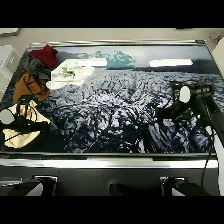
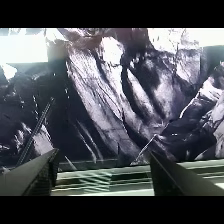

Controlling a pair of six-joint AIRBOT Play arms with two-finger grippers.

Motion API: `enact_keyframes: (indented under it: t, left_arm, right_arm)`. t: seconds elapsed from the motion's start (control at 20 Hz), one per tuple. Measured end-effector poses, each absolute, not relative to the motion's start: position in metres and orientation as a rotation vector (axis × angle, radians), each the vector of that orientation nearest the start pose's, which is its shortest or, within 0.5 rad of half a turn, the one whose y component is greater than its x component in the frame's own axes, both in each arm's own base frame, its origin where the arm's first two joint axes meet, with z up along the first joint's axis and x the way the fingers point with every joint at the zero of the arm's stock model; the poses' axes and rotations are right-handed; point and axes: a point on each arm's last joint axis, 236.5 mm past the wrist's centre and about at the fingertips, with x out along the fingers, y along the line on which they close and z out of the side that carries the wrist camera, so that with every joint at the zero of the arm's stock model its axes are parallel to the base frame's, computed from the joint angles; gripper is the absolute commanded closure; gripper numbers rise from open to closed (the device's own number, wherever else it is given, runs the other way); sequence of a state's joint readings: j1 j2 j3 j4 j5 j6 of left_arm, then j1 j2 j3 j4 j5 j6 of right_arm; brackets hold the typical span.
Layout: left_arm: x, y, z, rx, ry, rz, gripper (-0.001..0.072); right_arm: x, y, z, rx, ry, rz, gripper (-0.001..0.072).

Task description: Fold the clothes and pants, and hang the long-sleeved shirts on hangers.

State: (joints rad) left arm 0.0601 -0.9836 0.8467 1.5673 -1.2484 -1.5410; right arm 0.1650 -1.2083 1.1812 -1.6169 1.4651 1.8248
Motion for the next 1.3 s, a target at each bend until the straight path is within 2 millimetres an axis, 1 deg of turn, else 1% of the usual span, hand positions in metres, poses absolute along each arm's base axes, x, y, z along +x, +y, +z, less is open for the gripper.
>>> enact_keyframes:
  t: [0.7, 0.8, 1.1, 1.3]
  left_arm:
    - [0.277, 0.016, -0.008, -0.020, 1.387, 0.027, -0.0005]
    - [0.277, 0.016, -0.008, -0.020, 1.387, 0.027, -0.0005]
    - [0.277, 0.016, -0.008, -0.020, 1.387, 0.027, -0.0005]
    - [0.278, 0.016, -0.008, -0.021, 1.381, 0.028, -0.0005]
  right_arm:
    - [0.313, 0.041, 0.026, 0.045, 1.484, -0.089, 0.0081]
    - [0.315, 0.042, 0.027, 0.046, 1.474, -0.087, 0.0079]
    - [0.347, 0.043, 0.032, 0.040, 1.340, -0.067, 0.0080]
    - [0.373, 0.046, 0.039, 0.048, 1.227, -0.048, 0.0079]
